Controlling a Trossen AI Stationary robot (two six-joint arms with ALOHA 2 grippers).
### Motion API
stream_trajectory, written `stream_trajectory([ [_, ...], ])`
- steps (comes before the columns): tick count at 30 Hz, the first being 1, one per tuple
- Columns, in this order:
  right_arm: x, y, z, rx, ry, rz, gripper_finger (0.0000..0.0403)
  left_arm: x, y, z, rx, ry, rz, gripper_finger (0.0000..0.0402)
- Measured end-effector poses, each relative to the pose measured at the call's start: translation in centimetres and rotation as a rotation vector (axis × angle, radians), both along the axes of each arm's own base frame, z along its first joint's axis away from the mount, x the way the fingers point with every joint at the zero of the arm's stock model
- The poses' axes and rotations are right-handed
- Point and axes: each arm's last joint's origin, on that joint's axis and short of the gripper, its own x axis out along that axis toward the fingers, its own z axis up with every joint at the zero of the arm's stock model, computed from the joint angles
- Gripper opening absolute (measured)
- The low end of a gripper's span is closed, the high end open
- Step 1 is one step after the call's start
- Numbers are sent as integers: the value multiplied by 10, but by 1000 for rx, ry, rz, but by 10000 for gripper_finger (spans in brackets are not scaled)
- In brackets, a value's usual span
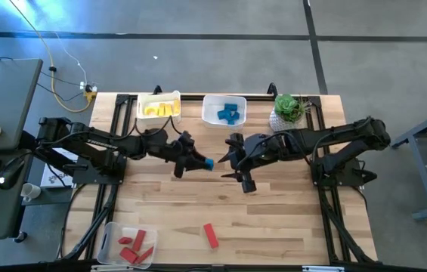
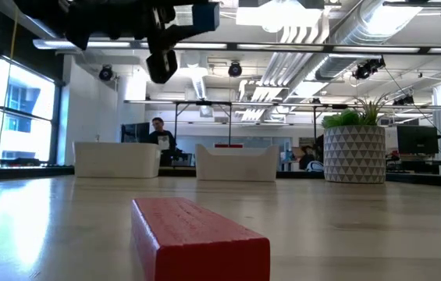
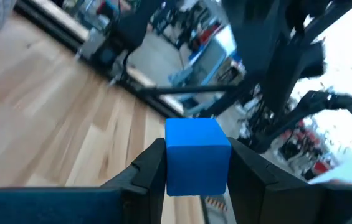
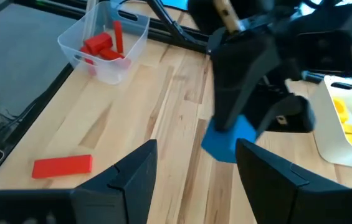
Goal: Sort & place blocks by color
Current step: Put the blue block into the right white bin
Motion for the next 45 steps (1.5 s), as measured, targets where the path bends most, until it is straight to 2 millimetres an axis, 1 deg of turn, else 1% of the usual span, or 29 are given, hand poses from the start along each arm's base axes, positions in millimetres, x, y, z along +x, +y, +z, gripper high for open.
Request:
stream_trajectory([
  [10, 0, 3, 1, -46, -16, 31, 204, 1, 0, 12, 7, -127, 80, 108],
  [15, 2, 0, 3, -144, -58, -42, 204, 1, 1, 14, -10, -139, 102, 108],
  [20, 3, -1, 5, -189, -84, -32, 204, 1, 1, 14, -58, -144, 121, 109],
  [24, 4, -2, 7, -221, -99, -23, 204, 0, 2, 21, -58, -215, 134, 108],
  [27, 5, -5, 7, -245, -105, -53, 204, 0, 2, 25, -57, -249, 141, 109],
  [31, 5, -10, 8, -280, -108, -74, 204, 0, 3, 25, -64, -255, 155, 110],
  [36, 6, -10, 8, -294, -114, -83, 204, 0, 3, 26, -65, -257, 168, 109],
  [45, 7, -14, 11, -370, -140, -132, 204, 0, 6, 26, -64, -258, 191, 110],
])
